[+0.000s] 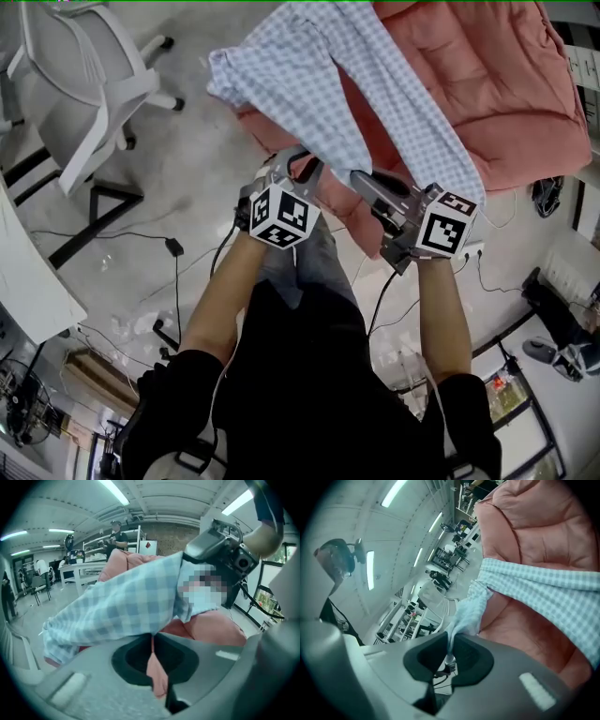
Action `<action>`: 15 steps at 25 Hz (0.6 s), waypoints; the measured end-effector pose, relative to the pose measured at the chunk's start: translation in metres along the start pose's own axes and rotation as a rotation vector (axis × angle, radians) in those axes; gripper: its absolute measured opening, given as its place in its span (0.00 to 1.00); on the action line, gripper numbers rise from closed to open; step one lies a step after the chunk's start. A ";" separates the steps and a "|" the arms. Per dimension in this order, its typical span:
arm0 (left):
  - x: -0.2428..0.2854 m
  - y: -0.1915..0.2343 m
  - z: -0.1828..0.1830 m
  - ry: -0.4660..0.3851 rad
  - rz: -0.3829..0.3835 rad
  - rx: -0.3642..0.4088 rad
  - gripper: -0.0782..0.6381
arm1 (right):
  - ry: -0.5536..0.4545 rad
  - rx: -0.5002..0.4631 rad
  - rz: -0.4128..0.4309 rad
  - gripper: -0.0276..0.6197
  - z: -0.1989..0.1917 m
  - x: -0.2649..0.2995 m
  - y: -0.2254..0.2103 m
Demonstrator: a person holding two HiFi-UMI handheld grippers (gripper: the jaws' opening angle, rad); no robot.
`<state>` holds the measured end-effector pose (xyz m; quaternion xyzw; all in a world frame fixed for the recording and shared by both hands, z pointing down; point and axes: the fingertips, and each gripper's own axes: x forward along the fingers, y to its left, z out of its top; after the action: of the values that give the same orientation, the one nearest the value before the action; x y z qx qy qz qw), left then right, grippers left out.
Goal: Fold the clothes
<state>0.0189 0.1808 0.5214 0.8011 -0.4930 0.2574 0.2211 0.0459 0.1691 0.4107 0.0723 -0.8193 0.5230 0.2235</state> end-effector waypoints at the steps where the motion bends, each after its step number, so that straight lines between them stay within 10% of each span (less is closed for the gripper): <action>1: -0.004 0.002 0.003 -0.018 -0.001 -0.008 0.13 | -0.005 -0.011 -0.005 0.09 0.001 -0.001 0.001; 15: -0.060 -0.078 0.037 0.065 -0.243 0.227 0.12 | 0.048 -0.152 -0.271 0.09 -0.006 -0.060 -0.028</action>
<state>0.0741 0.2313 0.4478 0.8660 -0.3529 0.3084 0.1746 0.1113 0.1554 0.4098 0.1523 -0.8336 0.4263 0.3165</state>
